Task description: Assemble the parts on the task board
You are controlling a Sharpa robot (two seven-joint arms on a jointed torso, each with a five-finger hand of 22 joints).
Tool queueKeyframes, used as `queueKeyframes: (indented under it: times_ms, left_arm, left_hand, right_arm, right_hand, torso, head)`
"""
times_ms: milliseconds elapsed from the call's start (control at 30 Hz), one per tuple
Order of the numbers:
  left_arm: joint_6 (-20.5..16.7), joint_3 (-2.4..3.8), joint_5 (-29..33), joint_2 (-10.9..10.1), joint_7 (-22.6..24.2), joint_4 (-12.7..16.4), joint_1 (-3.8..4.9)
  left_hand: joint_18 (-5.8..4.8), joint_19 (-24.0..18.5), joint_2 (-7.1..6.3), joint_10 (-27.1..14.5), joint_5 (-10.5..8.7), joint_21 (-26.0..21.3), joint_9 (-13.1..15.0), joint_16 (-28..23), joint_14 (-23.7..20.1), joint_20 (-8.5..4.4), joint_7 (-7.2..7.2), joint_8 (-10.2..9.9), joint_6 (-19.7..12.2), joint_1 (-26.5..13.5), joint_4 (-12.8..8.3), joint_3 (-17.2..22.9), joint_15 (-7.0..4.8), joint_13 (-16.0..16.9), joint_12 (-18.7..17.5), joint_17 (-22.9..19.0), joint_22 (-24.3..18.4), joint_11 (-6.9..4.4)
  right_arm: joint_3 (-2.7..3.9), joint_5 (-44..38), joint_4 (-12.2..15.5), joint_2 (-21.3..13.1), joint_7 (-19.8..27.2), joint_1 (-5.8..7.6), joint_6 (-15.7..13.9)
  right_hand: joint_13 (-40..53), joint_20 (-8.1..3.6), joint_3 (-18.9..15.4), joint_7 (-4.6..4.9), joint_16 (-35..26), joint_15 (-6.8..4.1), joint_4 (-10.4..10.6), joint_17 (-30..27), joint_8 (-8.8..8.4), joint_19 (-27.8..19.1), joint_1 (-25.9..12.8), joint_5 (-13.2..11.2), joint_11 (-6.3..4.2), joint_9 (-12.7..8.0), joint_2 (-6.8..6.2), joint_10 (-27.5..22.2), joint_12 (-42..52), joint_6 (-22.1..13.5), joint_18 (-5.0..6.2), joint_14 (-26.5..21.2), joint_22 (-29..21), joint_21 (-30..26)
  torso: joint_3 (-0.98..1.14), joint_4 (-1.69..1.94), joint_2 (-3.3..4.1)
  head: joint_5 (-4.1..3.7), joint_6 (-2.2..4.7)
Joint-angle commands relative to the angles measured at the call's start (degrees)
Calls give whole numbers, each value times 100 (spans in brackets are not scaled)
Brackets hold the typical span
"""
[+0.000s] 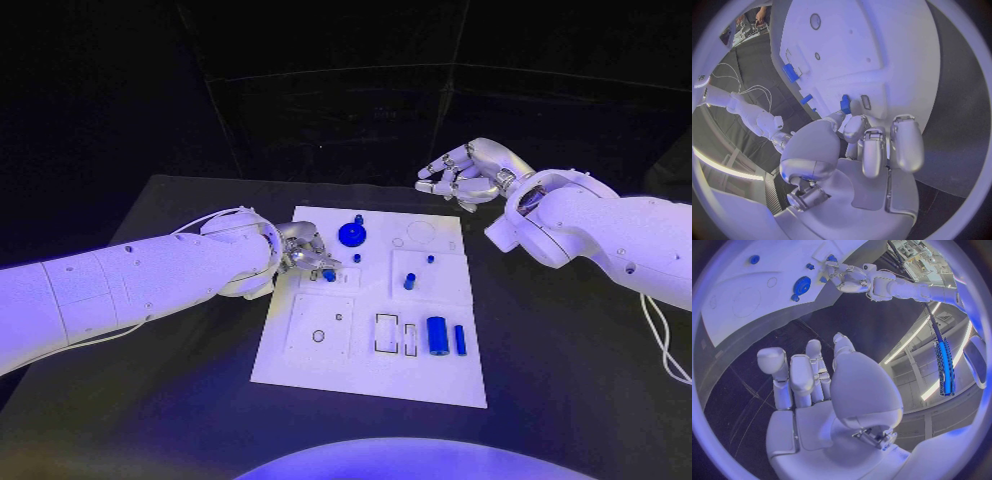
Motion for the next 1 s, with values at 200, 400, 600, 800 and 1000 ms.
queueKeyframes:
  times_ms: [200, 400, 600, 800, 1000]
  left_arm:
    - [36, 4, 154, -24, 9, 53, 7]
    - [26, 4, 195, -45, 10, 74, 7]
    - [5, 4, 205, -57, 10, 81, 7]
    - [-28, 4, 207, -61, 11, 73, 7]
    - [-23, 4, 218, -60, 10, 64, 7]
  left_hand:
    - [-50, 120, -149, -38, 13, -52, -16, 19, 594, 14, -8, -46, -60, 177, -173, 134, 18, -26, -1, 1509, 5, 1]
    - [-48, 117, -244, -48, 1, -63, -19, 19, 594, 16, 0, -49, -57, 175, -203, 134, 21, -45, -16, 1509, -1, 6]
    - [-48, 116, -334, -47, -10, -70, -26, 19, 594, 21, 11, -49, -35, 63, -145, 78, 29, -51, -17, 1509, -2, 16]
    - [-45, 113, -412, -53, -19, -85, -31, 19, 594, 29, 22, -49, -15, -103, -34, -32, 38, -68, -27, 1509, -10, 27]
    - [-44, 113, -494, -54, -26, -93, -34, 19, 594, 34, 26, -50, -6, -226, 54, -174, 43, -73, -26, 1509, -10, 33]
  right_arm:
    - [4, -12, -1, 2, 24, 10, 59]
    - [4, -12, -6, 7, 26, 10, 62]
    - [4, -12, -8, 10, 27, 10, 57]
    - [3, -12, -11, 12, 27, 10, 51]
    - [3, -12, -17, 19, 27, 10, 53]
  right_hand:
    - [9, 2, -27, -15, -11, -19, 20, 12, 26, 4, 14, 38, 13, -4, 63, -13, -4, -2, 91, 69, -2, -36]
    - [9, 2, -27, -15, -11, -19, 20, 12, 26, 4, 14, 38, 13, -4, 63, -13, -4, -2, 91, 69, -2, -36]
    - [9, 2, -27, -15, -11, -19, 20, 12, 26, 4, 14, 38, 13, -4, 63, -13, -4, -2, 91, 69, -2, -36]
    - [-9, 1, -27, -16, -21, -20, 23, 2, 28, 3, 17, 44, 12, -4, 72, -23, -19, -1, 92, 68, -8, -40]
    - [-9, 1, -27, -16, -21, -20, 23, 2, 28, 3, 17, 44, 12, -4, 72, -23, -19, -1, 92, 68, -8, -40]
  torso:
    - [0, 1, -1]
    - [-1, 7, 0]
    - [1, 2, 2]
    - [0, 4, -1]
    - [-1, 2, -2]
  head:
    - [-3, -19]
    - [-6, -19]
    - [-3, -23]
    - [-3, -25]
    - [0, -28]
